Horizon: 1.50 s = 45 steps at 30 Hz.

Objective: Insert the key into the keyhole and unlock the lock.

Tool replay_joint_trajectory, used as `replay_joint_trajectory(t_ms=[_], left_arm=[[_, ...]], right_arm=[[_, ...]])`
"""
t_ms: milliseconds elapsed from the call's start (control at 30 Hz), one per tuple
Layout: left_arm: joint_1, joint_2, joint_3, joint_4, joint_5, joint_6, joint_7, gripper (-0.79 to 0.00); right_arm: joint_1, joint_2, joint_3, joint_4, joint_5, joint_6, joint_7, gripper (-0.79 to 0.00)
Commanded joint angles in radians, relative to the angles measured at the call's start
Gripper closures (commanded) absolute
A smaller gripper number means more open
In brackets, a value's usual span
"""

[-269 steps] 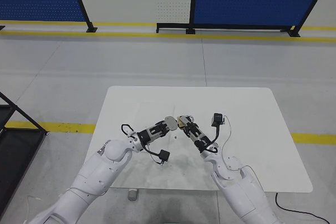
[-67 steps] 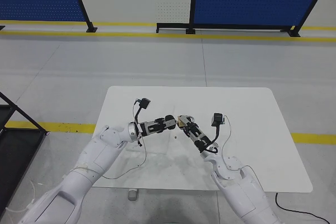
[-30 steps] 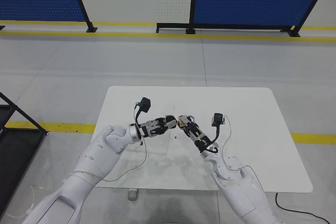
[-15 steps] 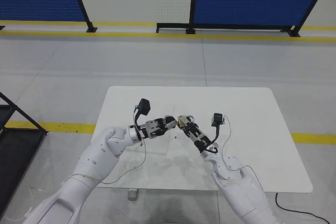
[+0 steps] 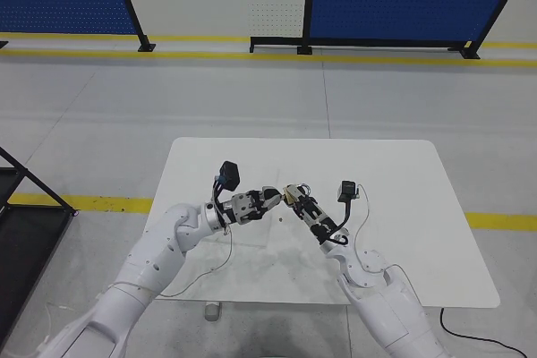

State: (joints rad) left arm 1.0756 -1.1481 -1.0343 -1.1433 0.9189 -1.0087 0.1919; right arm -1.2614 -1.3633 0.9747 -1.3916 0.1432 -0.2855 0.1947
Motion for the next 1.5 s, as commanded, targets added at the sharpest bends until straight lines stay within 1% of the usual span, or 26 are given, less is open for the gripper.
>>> replay_joint_trajectory(t_ms=[0, 200, 500, 1467], left_arm=[[0.004, -0.001, -0.001, -0.003, 0.046, 0.013, 0.035, 0.0], [0.008, -0.006, 0.002, 0.006, 0.113, 0.021, 0.102, 0.0], [-0.001, -0.012, 0.006, 0.023, 0.142, 0.026, 0.134, 0.0], [0.026, -0.012, 0.002, -0.013, 0.375, 0.134, 0.3, 0.0]], right_arm=[[0.0, 0.0, 0.0, 0.0, 0.0, 0.0, 0.0, 0.0], [0.0, 0.0, 0.0, 0.0, 0.0, 0.0, 0.0, 0.0], [0.0, 0.0, 0.0, 0.0, 0.0, 0.0, 0.0, 0.0], [0.0, 0.0, 0.0, 0.0, 0.0, 0.0, 0.0, 0.0]])
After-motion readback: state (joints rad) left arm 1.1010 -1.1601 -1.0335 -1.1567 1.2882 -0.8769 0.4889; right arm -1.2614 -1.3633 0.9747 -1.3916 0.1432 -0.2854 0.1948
